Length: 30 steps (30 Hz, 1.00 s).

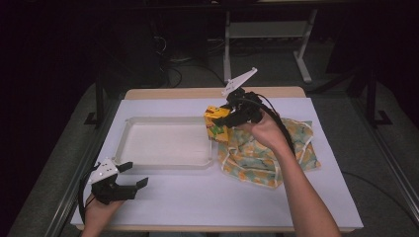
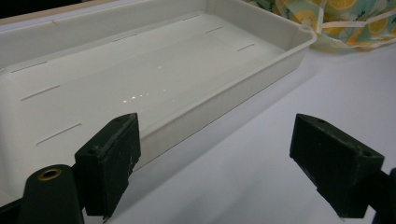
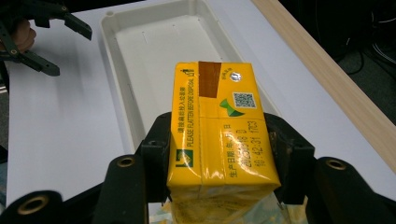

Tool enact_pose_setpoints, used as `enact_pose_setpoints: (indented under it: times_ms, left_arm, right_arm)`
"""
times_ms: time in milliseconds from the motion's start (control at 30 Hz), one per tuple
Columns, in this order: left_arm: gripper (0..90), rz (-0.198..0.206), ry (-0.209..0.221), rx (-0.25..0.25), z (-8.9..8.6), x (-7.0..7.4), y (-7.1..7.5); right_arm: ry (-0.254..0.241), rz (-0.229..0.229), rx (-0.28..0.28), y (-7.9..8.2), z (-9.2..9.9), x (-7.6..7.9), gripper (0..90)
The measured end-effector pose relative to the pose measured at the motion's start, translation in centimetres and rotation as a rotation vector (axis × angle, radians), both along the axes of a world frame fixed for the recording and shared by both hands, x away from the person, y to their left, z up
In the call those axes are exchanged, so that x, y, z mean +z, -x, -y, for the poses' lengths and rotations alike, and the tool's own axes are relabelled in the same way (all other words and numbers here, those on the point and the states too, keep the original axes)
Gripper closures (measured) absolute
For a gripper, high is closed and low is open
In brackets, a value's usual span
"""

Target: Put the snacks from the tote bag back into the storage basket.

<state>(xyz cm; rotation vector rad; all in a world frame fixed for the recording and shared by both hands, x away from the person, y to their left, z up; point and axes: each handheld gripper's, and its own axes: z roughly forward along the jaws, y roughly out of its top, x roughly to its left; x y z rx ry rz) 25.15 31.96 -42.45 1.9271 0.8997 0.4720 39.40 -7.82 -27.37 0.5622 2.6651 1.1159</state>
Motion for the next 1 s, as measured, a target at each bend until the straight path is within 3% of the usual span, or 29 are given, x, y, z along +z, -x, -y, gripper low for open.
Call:
enact_pose_setpoints:
  times_ms: [800, 933, 1000]
  left_arm:
    - [15.8, 0.002, 0.006, 0.002, 0.0, 0.0, 0.0]
    - [15.8, 0.002, 0.010, 0.001, 0.0, 0.1, 0.1]
    - [15.8, 0.002, 0.012, 0.002, 0.0, 0.1, 0.1]
  right_arm:
    - [-0.011, -0.013, 0.050, -0.1, -2.7, -0.4, 49.0]
    - [-0.011, 0.007, 0.079, -0.3, -3.1, -0.7, 49.0]
    - [-0.010, -0.009, 0.065, -0.2, -3.3, -0.6, 49.0]
